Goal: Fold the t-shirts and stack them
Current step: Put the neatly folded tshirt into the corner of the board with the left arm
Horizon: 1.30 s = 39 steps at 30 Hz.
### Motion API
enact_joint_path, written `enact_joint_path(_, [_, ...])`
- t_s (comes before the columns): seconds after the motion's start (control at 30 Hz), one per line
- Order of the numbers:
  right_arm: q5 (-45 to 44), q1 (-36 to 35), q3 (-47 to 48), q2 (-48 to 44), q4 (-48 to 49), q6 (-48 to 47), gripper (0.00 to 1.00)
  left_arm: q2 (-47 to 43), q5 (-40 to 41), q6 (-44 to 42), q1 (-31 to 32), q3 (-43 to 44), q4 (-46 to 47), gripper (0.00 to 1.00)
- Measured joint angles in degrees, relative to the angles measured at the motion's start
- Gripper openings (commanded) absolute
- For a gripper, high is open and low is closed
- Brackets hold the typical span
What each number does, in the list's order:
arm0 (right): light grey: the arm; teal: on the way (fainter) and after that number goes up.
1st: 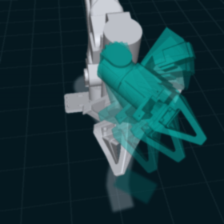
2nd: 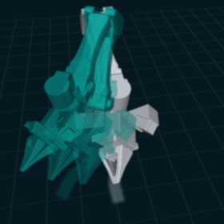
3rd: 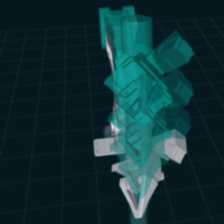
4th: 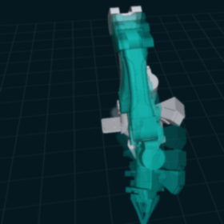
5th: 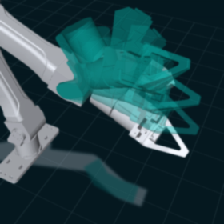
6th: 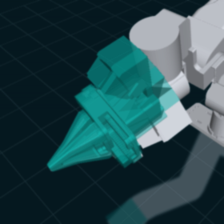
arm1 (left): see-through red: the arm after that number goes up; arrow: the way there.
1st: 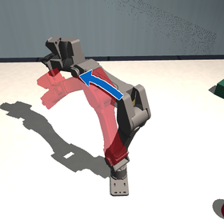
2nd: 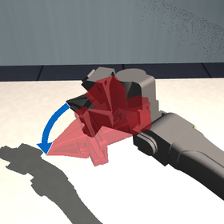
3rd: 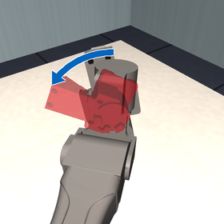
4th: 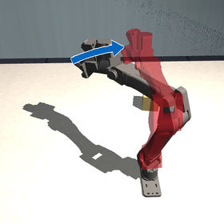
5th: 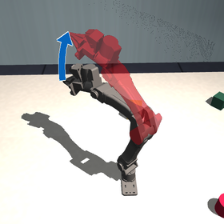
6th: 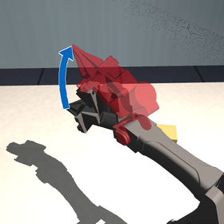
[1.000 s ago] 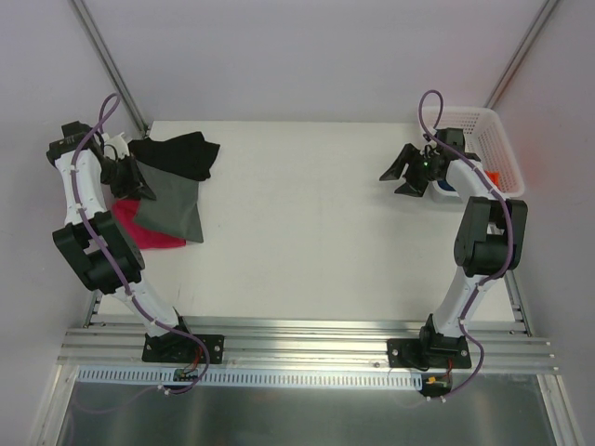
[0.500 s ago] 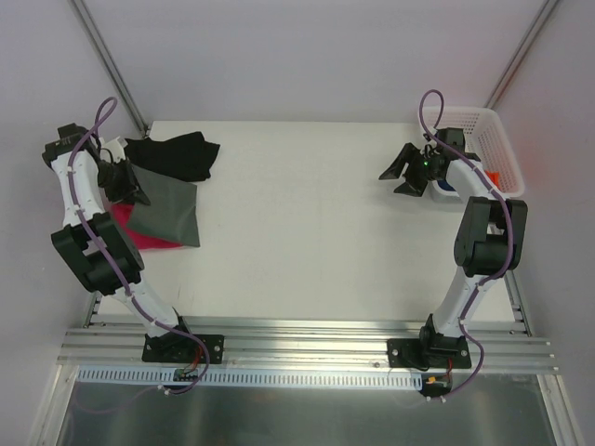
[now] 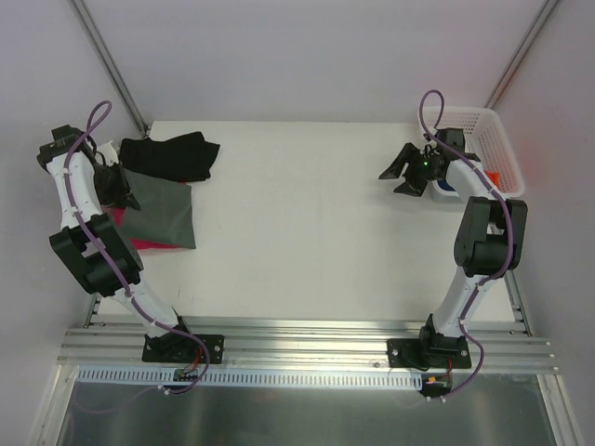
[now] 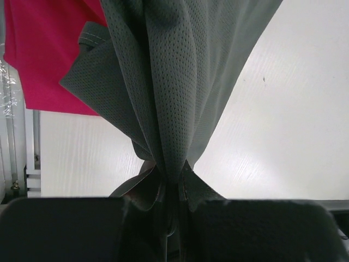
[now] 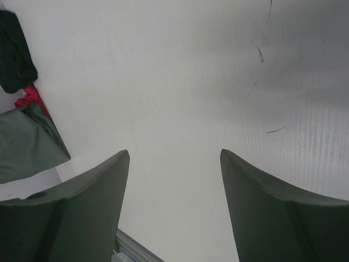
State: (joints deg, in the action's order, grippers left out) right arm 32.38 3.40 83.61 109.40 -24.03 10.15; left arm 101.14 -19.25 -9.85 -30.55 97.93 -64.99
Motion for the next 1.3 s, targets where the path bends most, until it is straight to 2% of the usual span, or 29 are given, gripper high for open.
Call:
enact_joint_path(0.33, [-0.02,0.00,-0.66,-0.07,0.74,0.13,0.71,1.36,6.97,0.20,-0.70,0.61,1.07,0.00])
enact_joint_path(0.73, [-0.22,-0.13,-4.52,-2.03,0.85,-0.11,0.71,14.19,14.16,-0.09,-0.70,6.86,4.31,0.00])
enact_joint_path(1.0, [-0.68,-0.22,-5.95,-4.48,0.85,-0.52,0.72,17.18,17.11,-0.13,-0.70,7.69,5.29,0.00])
enact_joint_path(1.03, [-0.70,-0.26,-5.95,-4.48,0.85,-0.52,0.72,17.44,17.51,-0.13,-0.68,7.80,5.35,0.06])
enact_joint_path(1.07, [-0.74,-0.28,-5.97,-4.48,0.81,-0.57,0.72,17.68,18.05,-0.15,-0.68,7.91,5.49,0.20])
enact_joint_path(1.1, [-0.81,-0.35,-5.99,-4.48,0.81,-0.57,0.72,17.86,18.51,-0.39,-0.68,7.96,5.73,0.55])
enact_joint_path(1.17, [-0.94,-0.50,-5.99,-4.50,0.83,-0.61,0.72,17.99,19.63,-0.04,-0.68,8.02,6.12,0.80])
enact_joint_path(1.23, [-1.09,-0.63,-6.01,-4.50,0.83,-0.68,0.72,18.01,20.83,0.02,-0.68,8.20,6.60,0.99])
enact_joint_path(1.3, [-1.11,-0.66,-6.01,-4.50,0.83,-0.79,0.72,18.01,21.75,0.24,-0.59,8.37,6.93,0.99])
